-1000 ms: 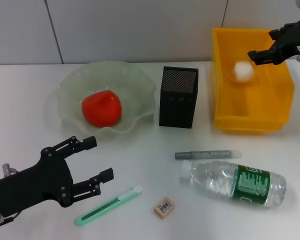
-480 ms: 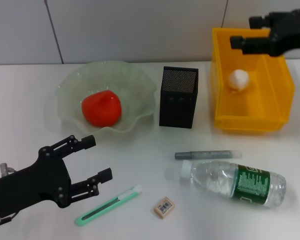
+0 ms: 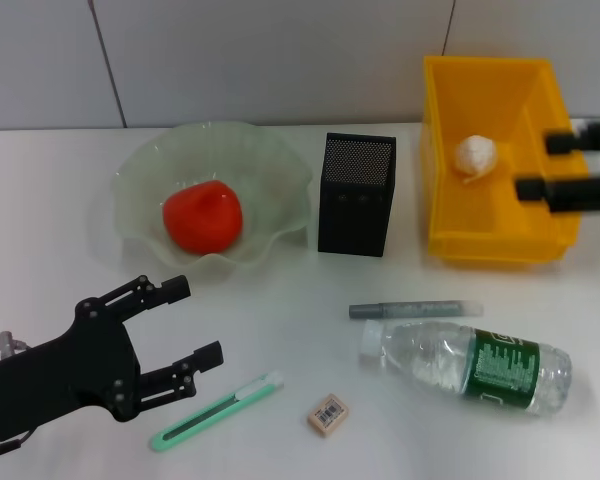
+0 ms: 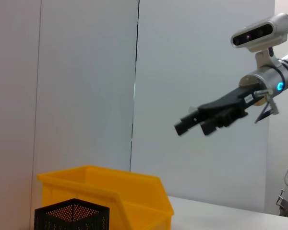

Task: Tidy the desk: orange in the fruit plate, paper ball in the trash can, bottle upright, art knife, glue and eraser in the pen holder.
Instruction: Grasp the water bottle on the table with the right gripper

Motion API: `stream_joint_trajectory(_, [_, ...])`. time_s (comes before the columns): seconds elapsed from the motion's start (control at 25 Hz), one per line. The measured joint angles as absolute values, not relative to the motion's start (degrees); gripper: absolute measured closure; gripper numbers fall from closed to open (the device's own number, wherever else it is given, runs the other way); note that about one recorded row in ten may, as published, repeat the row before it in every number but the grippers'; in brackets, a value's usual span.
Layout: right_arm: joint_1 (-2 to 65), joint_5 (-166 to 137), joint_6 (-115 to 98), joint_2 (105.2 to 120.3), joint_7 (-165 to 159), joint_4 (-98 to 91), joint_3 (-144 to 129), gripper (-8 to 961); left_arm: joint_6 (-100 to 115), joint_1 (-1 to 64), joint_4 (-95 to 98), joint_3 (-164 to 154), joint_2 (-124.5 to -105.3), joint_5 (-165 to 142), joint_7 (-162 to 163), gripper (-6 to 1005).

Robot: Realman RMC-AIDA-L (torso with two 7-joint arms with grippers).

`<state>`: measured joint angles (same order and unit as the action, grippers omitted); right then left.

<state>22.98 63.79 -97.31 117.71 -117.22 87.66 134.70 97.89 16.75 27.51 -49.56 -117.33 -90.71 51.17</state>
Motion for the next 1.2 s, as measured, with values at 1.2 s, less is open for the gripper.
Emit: stream_joint_trajectory(1.2, [40.9,26.4,-96.6,119.07,-127.7,71.5,101.4,180,97.5,16.6,27.5,-49.5,-117.28,-90.6,51.2,188])
